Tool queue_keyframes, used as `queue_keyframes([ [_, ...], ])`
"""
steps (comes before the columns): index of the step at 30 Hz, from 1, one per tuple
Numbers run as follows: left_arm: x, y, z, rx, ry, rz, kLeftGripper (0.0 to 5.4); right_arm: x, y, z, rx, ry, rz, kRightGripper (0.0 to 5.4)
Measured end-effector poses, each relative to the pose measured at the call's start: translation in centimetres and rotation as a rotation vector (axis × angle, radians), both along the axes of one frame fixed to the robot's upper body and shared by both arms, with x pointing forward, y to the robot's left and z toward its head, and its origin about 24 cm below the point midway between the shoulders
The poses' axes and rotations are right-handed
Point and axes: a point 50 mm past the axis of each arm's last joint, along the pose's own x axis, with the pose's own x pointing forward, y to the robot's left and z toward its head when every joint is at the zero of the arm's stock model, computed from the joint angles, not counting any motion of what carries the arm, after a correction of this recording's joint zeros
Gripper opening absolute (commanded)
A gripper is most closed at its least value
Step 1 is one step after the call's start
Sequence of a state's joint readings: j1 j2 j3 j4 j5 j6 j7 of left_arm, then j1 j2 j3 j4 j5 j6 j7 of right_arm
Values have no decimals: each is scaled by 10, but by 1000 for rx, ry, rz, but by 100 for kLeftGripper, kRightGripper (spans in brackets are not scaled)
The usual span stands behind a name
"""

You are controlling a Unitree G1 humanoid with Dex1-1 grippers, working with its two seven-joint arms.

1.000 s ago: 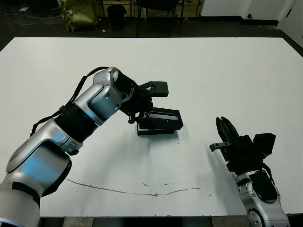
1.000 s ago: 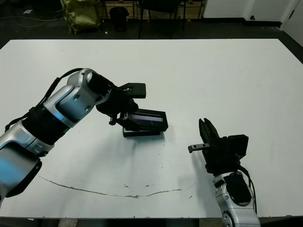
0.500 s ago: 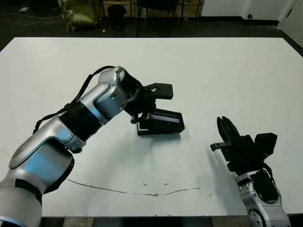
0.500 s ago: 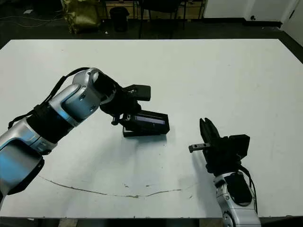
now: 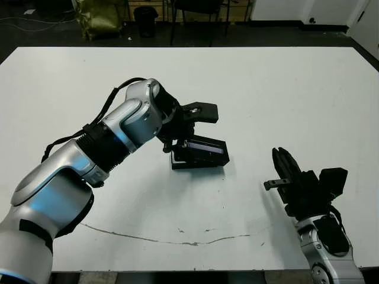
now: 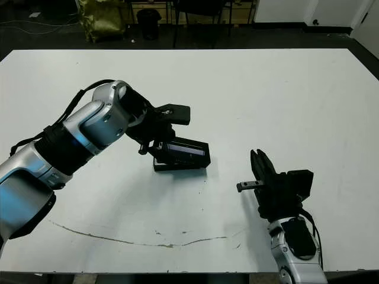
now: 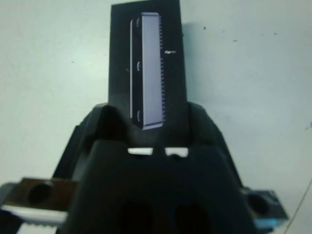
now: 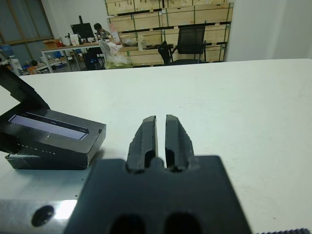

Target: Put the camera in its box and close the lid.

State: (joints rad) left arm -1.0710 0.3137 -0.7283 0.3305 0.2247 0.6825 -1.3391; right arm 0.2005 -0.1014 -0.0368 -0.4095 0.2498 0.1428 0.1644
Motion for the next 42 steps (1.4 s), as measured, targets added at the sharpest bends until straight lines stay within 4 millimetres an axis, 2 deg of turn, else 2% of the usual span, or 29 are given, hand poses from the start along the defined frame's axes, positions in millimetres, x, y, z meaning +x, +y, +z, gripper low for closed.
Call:
queue_keyframes([
  [15,10,4,-9,19,74,52,245,-1,0,-2,6,1,-2,0],
  [23,11,3,-9,36,46,8,245,-1,1,-3,4,-5,-2,0],
  [42,11,7,-10,31,62,22,245,-1,0,-6,-2,-8,2,0],
])
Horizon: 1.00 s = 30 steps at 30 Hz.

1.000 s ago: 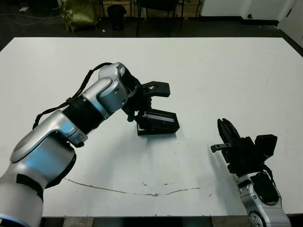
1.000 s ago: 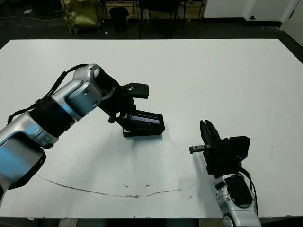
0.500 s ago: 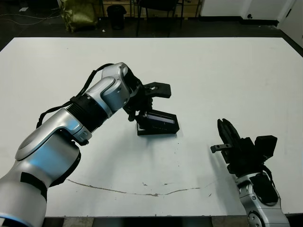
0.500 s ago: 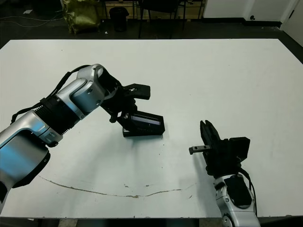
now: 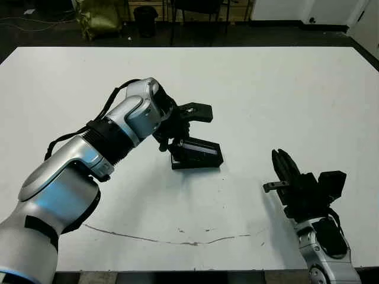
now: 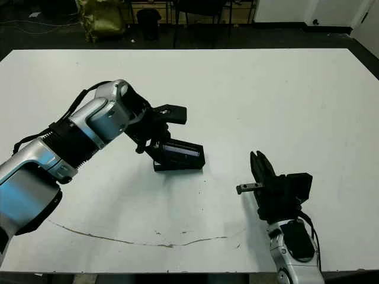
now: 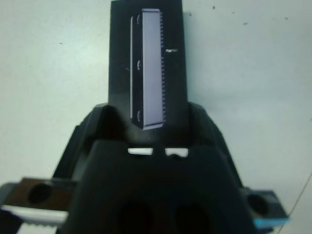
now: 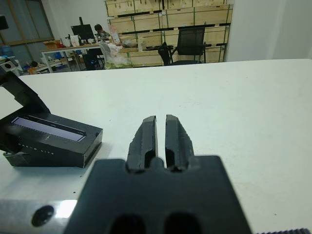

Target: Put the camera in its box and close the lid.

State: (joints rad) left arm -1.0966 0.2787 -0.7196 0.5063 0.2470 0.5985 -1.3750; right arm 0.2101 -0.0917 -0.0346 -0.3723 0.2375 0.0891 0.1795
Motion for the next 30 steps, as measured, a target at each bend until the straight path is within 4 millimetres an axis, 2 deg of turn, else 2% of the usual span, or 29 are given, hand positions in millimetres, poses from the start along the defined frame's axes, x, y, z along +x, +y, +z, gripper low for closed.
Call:
queue_keyframes([
  [30,0,14,-14,-49,34,18,245,0,-1,-4,26,7,4,0],
])
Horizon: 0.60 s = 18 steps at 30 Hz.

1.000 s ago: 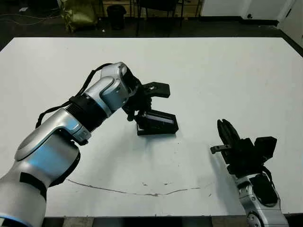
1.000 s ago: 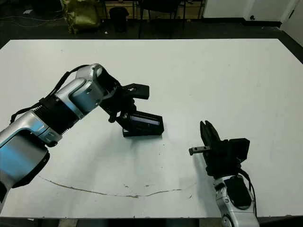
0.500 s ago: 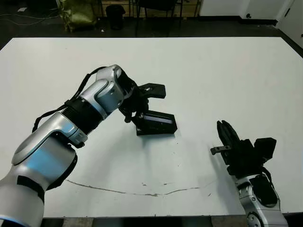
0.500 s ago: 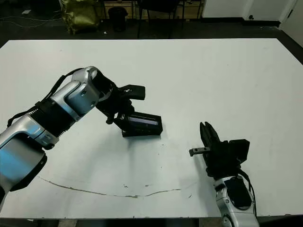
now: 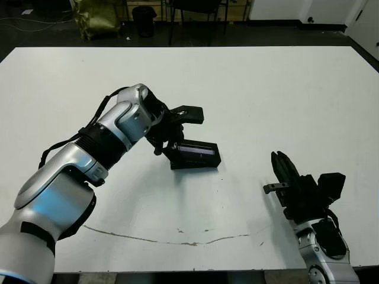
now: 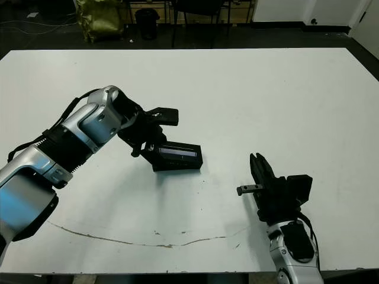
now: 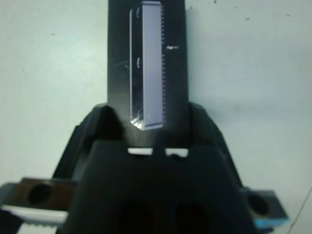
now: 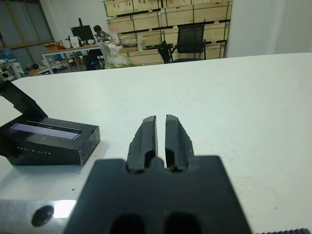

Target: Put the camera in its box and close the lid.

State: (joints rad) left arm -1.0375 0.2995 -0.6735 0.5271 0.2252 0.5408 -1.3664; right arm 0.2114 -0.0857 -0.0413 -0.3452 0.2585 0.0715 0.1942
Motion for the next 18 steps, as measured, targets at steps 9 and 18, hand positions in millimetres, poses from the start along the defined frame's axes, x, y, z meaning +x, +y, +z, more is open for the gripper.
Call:
queue_keyframes([
  [9,0,5,-6,-14,0,2,245,0,-1,0,-3,0,5,0],
  [18,-2,9,-11,-20,0,26,245,0,-1,1,-4,-4,6,0],
])
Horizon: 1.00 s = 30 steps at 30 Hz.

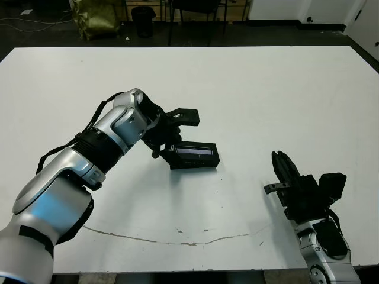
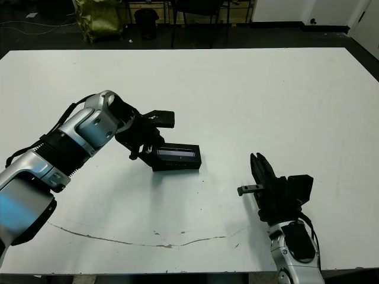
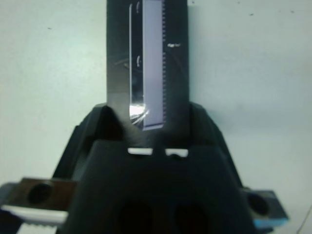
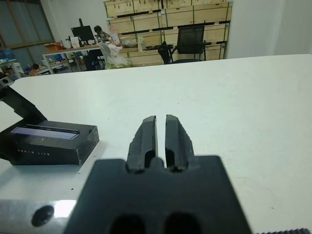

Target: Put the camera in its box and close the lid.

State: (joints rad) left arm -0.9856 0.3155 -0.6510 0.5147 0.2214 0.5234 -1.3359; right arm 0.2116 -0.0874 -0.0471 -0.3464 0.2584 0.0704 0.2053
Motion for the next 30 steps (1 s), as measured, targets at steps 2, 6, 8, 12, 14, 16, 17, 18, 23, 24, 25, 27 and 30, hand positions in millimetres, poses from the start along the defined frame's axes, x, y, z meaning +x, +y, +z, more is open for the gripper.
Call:
queue_keyframes([
  [2,-1,2,-3,-4,5,9,245,0,0,0,0,0,0,0],
  [6,-1,3,-6,-3,13,18,245,0,0,0,0,-1,-1,0],
  [8,-1,4,-8,-2,13,24,245,0,-1,0,0,-1,-3,0],
  [12,-2,5,-13,-6,4,7,245,0,-1,0,-1,-1,-5,0],
  [14,-3,6,-14,-9,0,1,244,0,-2,1,-1,-2,-7,0],
  [16,-3,6,-14,-13,-2,-3,242,0,-2,1,-1,-4,-6,0],
  [17,-3,7,-14,-14,-3,-5,242,0,-2,1,-1,-4,-6,0],
  [18,-3,7,-15,-15,-5,-6,242,0,-2,1,-1,-4,-6,0],
  [23,-4,7,-15,-16,-16,-7,242,0,-2,1,-3,-4,-6,0],
  [24,-4,7,-15,-17,-17,-7,242,0,-2,1,-3,-4,-5,0],
  [25,-4,7,-15,-16,-21,-14,260,0,-2,1,-3,-4,-5,0],
  [27,-4,7,-15,-10,-47,-67,305,0,-2,1,-3,-4,-5,0],
  [30,-4,11,-12,25,-90,-167,380,0,-2,1,-2,-3,-4,0],
])
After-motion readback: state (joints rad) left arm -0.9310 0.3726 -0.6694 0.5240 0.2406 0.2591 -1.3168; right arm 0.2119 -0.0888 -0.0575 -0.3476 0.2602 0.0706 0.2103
